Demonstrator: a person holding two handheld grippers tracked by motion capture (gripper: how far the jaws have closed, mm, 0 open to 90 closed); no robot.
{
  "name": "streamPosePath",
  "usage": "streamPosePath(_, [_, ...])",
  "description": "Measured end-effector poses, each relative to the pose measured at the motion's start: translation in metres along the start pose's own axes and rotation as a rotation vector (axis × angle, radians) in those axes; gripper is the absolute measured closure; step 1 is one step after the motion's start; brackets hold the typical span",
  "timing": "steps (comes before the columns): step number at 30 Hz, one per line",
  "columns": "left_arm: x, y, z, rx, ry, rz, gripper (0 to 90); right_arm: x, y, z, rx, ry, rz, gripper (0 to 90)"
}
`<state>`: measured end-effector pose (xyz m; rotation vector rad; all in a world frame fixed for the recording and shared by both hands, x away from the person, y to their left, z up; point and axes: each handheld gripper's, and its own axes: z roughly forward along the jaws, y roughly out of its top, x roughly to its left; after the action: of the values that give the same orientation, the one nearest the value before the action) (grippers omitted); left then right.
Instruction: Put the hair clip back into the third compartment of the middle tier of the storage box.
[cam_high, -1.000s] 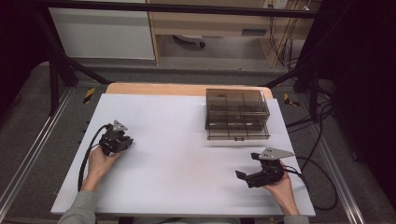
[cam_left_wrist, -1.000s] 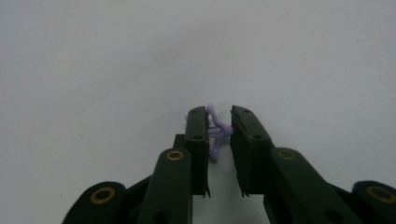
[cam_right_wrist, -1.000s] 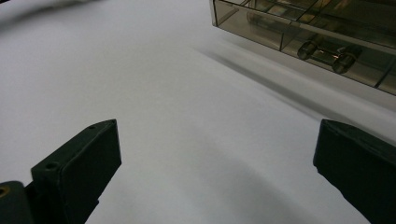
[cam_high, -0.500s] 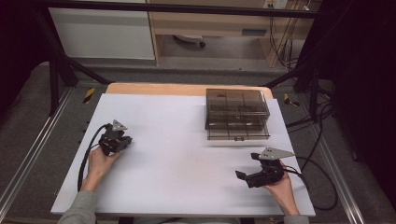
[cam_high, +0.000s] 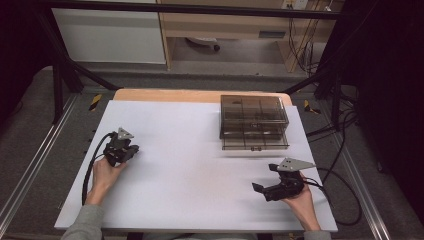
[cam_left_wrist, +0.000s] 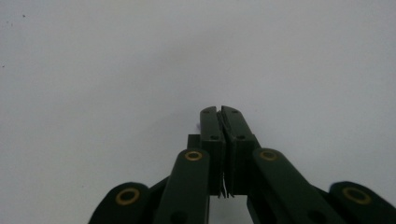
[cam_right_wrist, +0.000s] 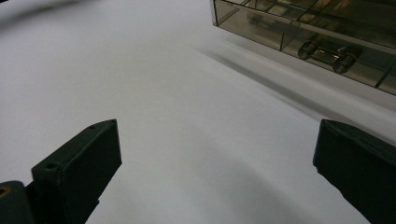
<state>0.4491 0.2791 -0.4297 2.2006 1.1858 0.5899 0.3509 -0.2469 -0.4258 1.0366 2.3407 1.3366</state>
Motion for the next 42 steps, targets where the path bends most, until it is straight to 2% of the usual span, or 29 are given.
streamPosePath(10, [0.001, 0.000, -0.004, -0.007, -0.005, -0.013, 87.7, 0.000, 0.000, 0.000, 0.000, 0.002, 0.000, 1.6])
streamPosePath(31, [0.000, 0.002, -0.017, -0.060, -0.054, -0.034, 88.1, 0.000, 0.000, 0.000, 0.001, 0.002, 0.001, 1.6])
streamPosePath(42, [-0.006, 0.004, -0.023, -0.069, -0.084, -0.022, 88.1, 0.000, 0.000, -0.001, 0.002, 0.002, 0.003, 1.6])
